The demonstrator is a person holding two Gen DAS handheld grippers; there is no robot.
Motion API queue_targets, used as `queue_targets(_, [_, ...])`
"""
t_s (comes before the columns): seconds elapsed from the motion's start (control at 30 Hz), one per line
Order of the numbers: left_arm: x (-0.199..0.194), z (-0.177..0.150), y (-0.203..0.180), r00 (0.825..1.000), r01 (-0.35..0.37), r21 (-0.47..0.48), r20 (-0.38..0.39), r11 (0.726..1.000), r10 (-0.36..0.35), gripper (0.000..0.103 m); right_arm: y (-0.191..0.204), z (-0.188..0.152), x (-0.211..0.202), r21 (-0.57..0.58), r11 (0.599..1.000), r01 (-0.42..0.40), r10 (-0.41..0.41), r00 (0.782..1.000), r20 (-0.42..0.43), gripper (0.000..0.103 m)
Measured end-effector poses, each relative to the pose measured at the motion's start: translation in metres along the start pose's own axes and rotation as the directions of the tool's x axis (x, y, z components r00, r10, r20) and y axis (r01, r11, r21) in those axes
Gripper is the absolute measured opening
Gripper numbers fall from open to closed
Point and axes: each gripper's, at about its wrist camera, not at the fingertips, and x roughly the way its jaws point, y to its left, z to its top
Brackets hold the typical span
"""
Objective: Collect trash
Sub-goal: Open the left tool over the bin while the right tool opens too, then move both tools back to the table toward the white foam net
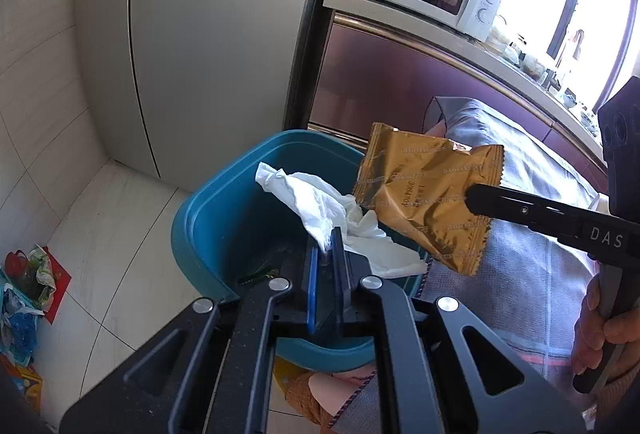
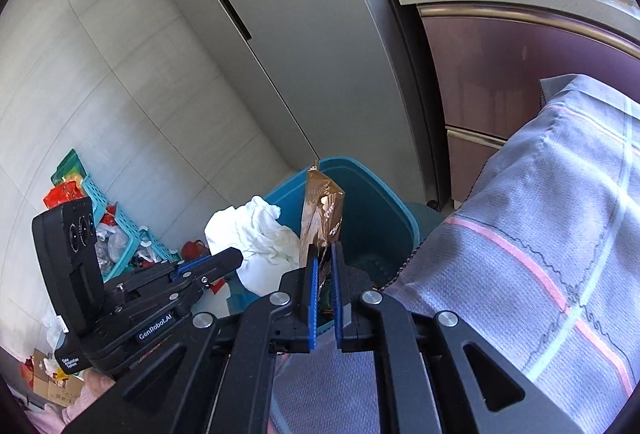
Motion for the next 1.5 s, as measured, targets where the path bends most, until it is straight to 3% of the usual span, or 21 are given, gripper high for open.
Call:
queue_targets(0.33, [0.026, 0.002, -0.002, 0.999, -0.015, -0.021, -0.039, 1.000, 0.014, 0.008, 0.000, 0.004, 0.025, 0.011, 1.000, 0.010, -0.010, 0.999, -0.044, 0.008])
queue_targets(0.67, [0.037, 0.001, -0.007, 0.999, -0.007, -0.036, -0.043, 0.999, 0.005, 0.017, -0.009, -0.001, 0.016, 0.039, 0.999, 0.003, -0.002, 1.000, -0.022, 0.009])
queue_targets(0.93, [0.005, -0.002, -0.032, 0.998, 0.043, 0.025, 0.042, 0.999, -0.044, 0.035, -0.015, -0.016, -0.025, 0.004, 1.000, -0.005, 0.005, 0.999, 0.048, 0.020])
queue_targets(1.03, [-0.009, -0.002, -0.051, 0.992, 0.101, 0.063, 0.072, 0.993, -0.105, 0.042, -0.019, -0.025, -0.050, -0.010, 1.000, 0.011, -0.010, 0.996, 0.091, 0.034])
queue_targets(1.2, [-0.028, -0.007, -0.096, 0.975, 0.185, 0.177, 0.091, 0.967, -0.203, 0.046, -0.036, -0.043, -0.102, 0.003, 0.999, 0.046, -0.046, 0.985, 0.168, 0.035])
queue_targets(1.5, [-0.043, -0.029, -0.190, 0.915, 0.377, 0.343, 0.008, 0.860, -0.404, 0.048, -0.072, -0.095, -0.202, 0.110, 0.976, 0.187, -0.212, 0.930, 0.301, 0.039])
